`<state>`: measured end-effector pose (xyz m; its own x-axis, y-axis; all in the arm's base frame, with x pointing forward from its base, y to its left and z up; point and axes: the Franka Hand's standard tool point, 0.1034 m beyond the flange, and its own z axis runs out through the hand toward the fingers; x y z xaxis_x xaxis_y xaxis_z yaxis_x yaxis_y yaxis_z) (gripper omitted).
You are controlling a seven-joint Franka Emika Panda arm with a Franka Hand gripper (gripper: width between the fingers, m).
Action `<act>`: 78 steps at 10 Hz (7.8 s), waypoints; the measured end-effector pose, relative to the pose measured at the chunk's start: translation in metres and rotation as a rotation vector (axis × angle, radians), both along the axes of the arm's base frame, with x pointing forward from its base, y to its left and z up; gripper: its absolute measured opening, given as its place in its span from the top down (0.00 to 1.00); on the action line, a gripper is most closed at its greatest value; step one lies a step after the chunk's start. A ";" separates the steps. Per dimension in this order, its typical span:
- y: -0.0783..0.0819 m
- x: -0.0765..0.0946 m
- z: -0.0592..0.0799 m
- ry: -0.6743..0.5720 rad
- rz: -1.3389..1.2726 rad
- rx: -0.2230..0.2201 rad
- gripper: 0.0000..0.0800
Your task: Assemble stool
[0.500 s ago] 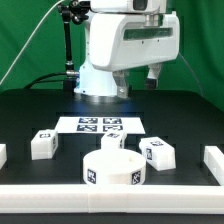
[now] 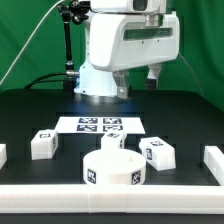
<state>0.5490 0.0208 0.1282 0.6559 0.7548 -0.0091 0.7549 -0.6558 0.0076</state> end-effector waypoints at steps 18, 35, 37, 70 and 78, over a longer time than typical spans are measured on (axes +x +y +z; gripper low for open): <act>-0.015 -0.004 -0.076 -0.015 0.464 0.020 0.19; -0.026 0.000 -0.118 -0.004 0.402 0.035 0.42; -0.026 0.000 -0.118 -0.005 0.402 0.035 0.60; 0.078 0.019 -0.047 -0.096 0.231 0.043 0.19; 0.065 -0.003 -0.068 -0.209 0.172 0.048 0.19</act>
Offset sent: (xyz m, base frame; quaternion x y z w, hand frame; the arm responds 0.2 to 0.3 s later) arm 0.0195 -0.0017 -0.0201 -0.0008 0.0067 -0.1670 0.9859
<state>0.5461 0.0855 0.0601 0.5016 0.8517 0.1517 0.8406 -0.5213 0.1474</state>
